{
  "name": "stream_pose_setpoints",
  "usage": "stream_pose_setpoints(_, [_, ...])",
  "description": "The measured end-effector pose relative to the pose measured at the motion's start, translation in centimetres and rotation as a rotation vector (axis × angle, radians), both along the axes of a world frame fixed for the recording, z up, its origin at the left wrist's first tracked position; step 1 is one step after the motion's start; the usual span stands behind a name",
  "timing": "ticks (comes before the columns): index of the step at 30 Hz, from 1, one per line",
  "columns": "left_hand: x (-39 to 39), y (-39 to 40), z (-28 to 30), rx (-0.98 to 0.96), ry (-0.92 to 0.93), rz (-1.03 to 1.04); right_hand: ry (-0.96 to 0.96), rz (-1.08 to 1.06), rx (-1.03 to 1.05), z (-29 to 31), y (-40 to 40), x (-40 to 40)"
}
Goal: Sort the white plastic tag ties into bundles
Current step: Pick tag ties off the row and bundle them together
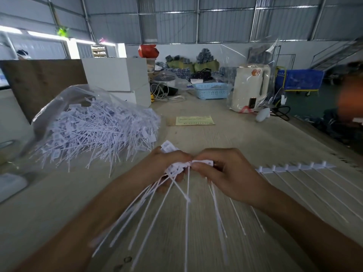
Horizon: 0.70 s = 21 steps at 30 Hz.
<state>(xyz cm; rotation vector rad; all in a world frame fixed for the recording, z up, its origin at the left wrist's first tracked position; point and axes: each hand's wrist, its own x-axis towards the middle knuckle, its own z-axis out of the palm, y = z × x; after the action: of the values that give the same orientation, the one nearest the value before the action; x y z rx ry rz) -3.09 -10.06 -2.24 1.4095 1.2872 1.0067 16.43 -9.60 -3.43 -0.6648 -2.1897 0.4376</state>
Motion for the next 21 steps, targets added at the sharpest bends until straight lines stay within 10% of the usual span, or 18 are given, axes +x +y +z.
stream_pose_setpoints(3, [-0.8, 0.0, 0.3, -0.146, -0.032, -0.014, -0.102, 0.013, 0.292, 0.9, 0.4, 0.8])
stream_pose_setpoints(9, [-1.3, -0.3, -0.5, 0.091, -0.020, -0.024, 0.390, 0.115, -0.419, 1.2, 0.3, 0.6])
stream_pose_setpoints(15, [2.3, 0.0, -1.5, -0.011, -0.483, 0.090, 0.461, -0.193, -0.230, -1.3, 0.9, -2.9])
stream_pose_setpoints(21, [2.8, 0.2, -1.8, -0.080, -0.542, 0.225, 0.394, -0.259, -0.100, -2.8, 1.0, -4.6])
